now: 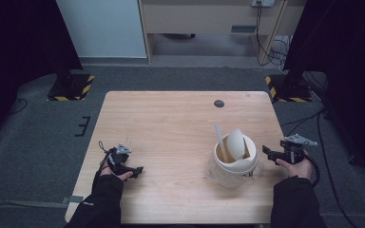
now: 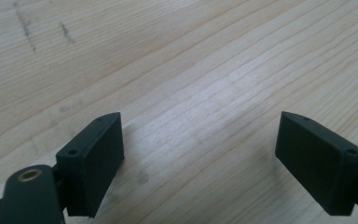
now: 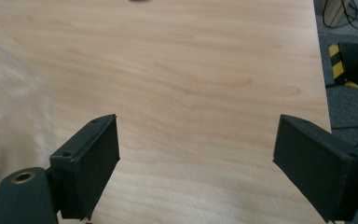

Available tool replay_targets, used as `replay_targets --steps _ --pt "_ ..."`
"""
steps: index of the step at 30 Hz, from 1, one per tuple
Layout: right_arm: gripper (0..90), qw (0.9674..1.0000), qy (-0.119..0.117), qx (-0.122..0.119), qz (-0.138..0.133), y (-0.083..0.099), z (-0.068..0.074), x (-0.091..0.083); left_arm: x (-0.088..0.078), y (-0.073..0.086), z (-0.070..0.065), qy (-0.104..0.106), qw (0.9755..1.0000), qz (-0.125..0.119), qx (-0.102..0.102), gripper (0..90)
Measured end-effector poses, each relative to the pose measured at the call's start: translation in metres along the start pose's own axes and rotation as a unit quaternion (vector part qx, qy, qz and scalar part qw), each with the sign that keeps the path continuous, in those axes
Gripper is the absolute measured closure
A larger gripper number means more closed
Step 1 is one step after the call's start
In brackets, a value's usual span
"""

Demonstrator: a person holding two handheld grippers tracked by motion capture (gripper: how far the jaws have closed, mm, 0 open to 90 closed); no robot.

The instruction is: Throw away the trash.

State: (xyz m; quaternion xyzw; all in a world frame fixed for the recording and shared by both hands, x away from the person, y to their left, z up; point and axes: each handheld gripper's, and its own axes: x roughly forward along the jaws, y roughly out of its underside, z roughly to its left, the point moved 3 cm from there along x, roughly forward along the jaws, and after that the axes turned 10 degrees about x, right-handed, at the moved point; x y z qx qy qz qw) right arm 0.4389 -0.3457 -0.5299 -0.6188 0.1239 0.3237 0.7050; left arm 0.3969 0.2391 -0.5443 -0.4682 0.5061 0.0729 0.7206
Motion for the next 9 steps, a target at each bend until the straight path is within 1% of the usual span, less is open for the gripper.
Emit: replay_targets --steps 1,2,3,4,5,6,9 --pt "13.9 1.0000 0.000 0.000 0.000 0.000 0.000 0.000 0.000 0.000 0.000 0.000 1.0000 0.000 0.000 13.0" --pt "13.3 0.9999 0.009 -0.002 0.011 0.005 -0.004 0.004 0.000 0.001 0.001 -0.002 1.0000 -0.001 0.000 12.0" --pt "13.3 0.9999 0.009 -0.002 0.011 0.005 -0.004 0.004 0.001 0.001 0.002 -0.004 1.0000 -0.003 0.000 12.0" --pt "13.0 0.9998 0.012 -0.004 0.017 0.007 -0.006 0.006 0.002 0.003 0.003 -0.007 0.9999 -0.008 0.003 9.4" --pt "12.6 0.9993 0.015 -0.012 0.031 0.011 -0.008 0.008 0.004 0.004 0.004 -0.015 0.9997 -0.010 0.016 5.5" --pt "12.2 0.9991 0.016 -0.017 0.036 0.012 -0.008 0.009 0.004 0.004 0.004 -0.018 0.9996 -0.008 0.018 5.5" --pt "11.4 0.9989 0.017 -0.019 0.040 0.014 -0.009 0.011 0.005 0.004 0.004 -0.019 0.9997 -0.008 0.016 4.0"
